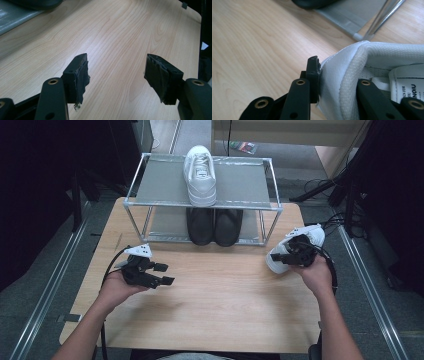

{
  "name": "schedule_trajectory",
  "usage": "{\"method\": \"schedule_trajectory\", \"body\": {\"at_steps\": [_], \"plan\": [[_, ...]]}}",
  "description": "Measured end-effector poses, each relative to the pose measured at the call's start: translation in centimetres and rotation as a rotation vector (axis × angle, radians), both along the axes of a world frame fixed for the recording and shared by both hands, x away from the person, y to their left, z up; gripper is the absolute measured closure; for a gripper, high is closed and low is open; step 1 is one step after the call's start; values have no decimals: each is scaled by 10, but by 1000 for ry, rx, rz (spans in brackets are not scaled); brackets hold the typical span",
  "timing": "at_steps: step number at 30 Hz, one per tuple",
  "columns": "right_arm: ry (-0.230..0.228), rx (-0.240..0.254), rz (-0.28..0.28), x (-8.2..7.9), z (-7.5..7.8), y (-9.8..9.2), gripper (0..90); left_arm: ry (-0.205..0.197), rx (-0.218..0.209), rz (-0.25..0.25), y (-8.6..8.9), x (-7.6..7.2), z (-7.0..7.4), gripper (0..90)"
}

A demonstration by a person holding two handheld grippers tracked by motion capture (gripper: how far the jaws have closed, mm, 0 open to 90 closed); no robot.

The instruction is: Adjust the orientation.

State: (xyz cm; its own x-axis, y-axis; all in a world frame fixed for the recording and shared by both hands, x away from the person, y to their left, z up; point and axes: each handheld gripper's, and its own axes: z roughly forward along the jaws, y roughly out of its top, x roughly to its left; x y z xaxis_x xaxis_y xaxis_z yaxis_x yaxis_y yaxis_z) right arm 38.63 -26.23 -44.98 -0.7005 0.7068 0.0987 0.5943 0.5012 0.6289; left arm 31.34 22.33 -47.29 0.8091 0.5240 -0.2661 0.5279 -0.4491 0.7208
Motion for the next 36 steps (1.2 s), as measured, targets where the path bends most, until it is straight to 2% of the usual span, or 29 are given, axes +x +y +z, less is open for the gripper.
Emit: {"method": "schedule_trajectory", "body": {"at_steps": [3, 4, 9, 12, 18, 25, 31, 35, 36], "plan": [[-1, -6, -5, -5, 1, 2, 758, -2, 7, -15, -4, 2, 1, 361], [1, -13, -12, -8, 2, 3, 758, -4, -2, -16, -5, 3, 0, 361], [1, 2, -15, -22, 7, 8, 756, 8, 8, -38, -12, 7, 0, 361], [0, 2, -6, -34, 11, 18, 755, 6, 11, -52, -18, 10, 0, 361], [5, 12, -5, -48, 15, 30, 754, 17, 15, -63, -24, 14, 1, 362], [43, 30, 36, -65, 16, 58, 752, 17, 19, -69, -29, 18, 1, 359], [64, 22, 46, -75, 17, 78, 751, 14, 14, -61, -30, 21, 2, 358], [85, 25, 89, -82, 15, 98, 751, 15, 12, -66, -31, 22, 1, 358], [87, 11, 104, -84, 13, 109, 751, 13, 12, -67, -31, 22, 1, 358]]}}
